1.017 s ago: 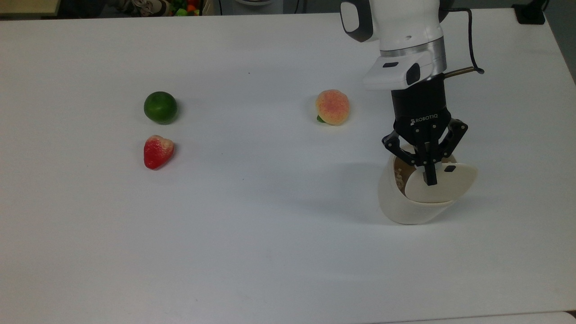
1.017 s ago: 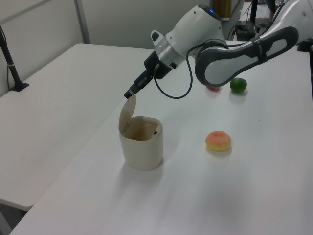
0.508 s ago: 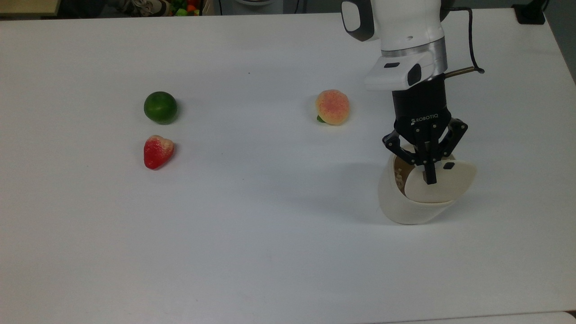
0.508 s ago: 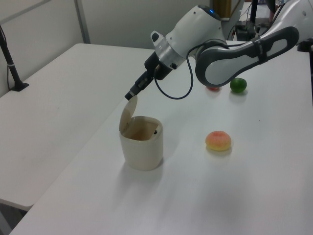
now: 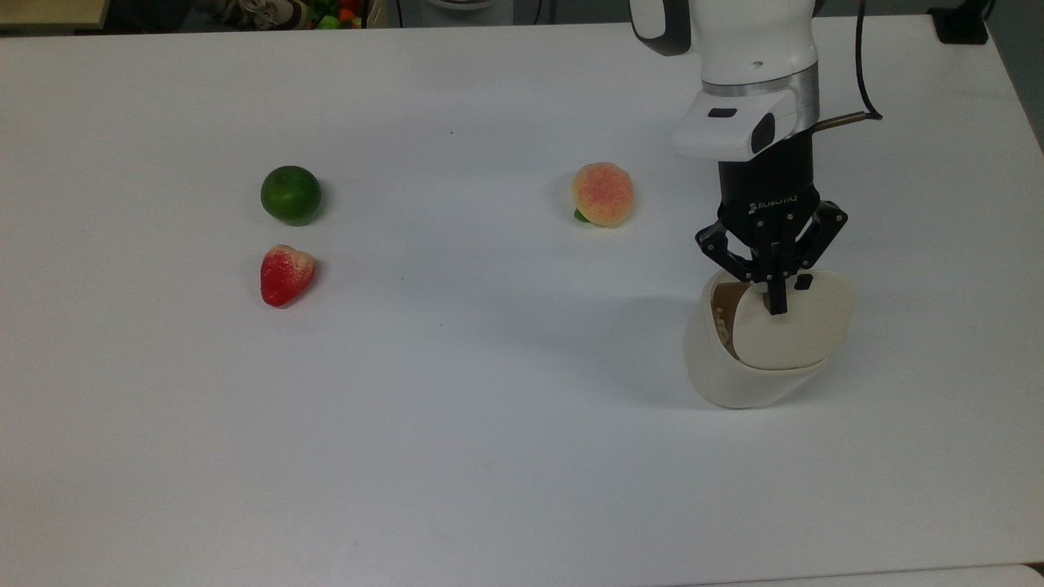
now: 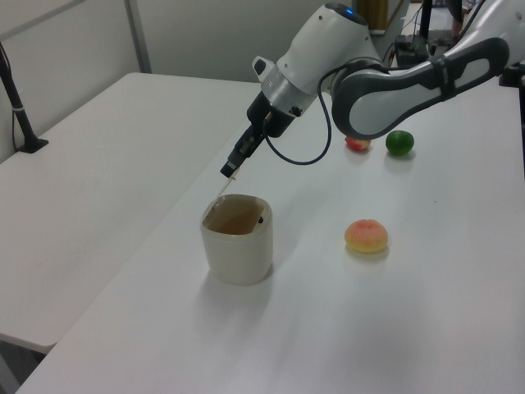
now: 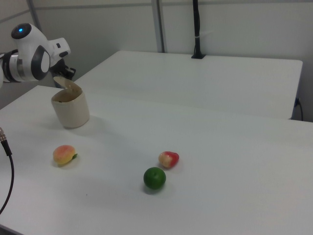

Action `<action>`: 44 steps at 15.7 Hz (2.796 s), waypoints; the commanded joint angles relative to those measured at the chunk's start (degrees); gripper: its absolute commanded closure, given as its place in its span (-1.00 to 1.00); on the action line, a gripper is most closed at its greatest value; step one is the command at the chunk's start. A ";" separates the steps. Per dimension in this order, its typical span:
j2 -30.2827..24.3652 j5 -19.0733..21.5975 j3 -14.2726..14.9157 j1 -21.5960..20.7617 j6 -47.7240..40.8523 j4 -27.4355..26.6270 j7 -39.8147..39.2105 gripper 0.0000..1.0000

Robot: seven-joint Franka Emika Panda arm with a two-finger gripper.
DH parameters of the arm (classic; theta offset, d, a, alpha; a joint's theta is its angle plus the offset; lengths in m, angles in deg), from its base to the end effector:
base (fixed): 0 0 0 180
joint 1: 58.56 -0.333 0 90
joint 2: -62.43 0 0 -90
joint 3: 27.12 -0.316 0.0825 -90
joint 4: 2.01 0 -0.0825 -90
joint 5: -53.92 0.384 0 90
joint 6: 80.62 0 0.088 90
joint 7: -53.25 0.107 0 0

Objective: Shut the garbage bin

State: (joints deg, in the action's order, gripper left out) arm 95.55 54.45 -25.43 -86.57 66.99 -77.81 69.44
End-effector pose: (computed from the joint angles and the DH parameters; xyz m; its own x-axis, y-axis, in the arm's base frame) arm 0.6851 0.3454 0.4777 0.7933 0.0878 0.6025 0.2330 -0.9580 -0.1673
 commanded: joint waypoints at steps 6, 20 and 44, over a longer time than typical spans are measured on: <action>-2.35 -0.89 0.25 -1.44 -2.15 -5.50 0.86 1.00; -2.35 -0.80 0.25 -3.90 -7.51 -5.93 0.95 1.00; -4.72 0.25 0.34 -2.84 -11.37 -6.29 0.95 1.00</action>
State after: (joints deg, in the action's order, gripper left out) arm 94.77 54.47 -25.50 -89.54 59.06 -81.99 69.53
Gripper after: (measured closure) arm 0.991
